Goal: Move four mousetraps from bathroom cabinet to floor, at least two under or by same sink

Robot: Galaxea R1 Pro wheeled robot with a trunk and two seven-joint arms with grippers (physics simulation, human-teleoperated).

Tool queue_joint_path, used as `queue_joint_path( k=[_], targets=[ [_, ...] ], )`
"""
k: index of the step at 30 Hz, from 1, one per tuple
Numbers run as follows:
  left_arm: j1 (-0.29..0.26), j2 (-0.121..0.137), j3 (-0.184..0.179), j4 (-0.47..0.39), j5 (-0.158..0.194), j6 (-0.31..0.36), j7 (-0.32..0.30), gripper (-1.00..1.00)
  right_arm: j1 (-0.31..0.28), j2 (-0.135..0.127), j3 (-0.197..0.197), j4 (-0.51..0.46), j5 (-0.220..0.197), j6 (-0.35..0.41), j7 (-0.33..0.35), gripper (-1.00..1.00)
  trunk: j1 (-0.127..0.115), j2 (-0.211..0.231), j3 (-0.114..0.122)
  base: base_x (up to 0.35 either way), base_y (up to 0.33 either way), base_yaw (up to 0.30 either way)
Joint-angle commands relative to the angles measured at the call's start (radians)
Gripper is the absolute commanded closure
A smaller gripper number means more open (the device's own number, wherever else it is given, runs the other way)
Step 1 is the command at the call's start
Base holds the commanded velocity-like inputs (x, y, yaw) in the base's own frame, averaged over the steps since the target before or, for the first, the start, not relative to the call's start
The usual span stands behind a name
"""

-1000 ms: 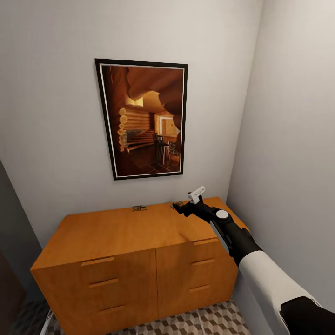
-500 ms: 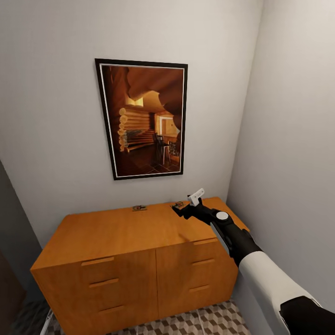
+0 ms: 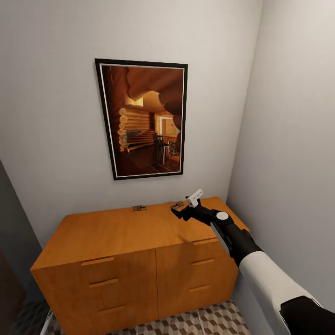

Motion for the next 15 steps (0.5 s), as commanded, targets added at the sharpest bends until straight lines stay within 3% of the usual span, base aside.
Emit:
queue_joint_path(
  k=[1,15],
  targets=[
    [-0.001,-0.001,-0.008,0.003,0.009,-0.005,-0.003,-1.0,0.0,0.0,-0.001,-0.001,0.008,0.004,0.005,-1.0,0.0,-0.001,0.0,0.0,0.0,0.0],
    [-0.001,-0.001,-0.008,0.003,0.009,-0.005,-0.003,-1.0,0.0,-0.001,-0.001,0.006,0.011,0.005,0.006,-1.0,0.0,-0.001,-0.01,0.0,0.0,0.0]
  ],
)
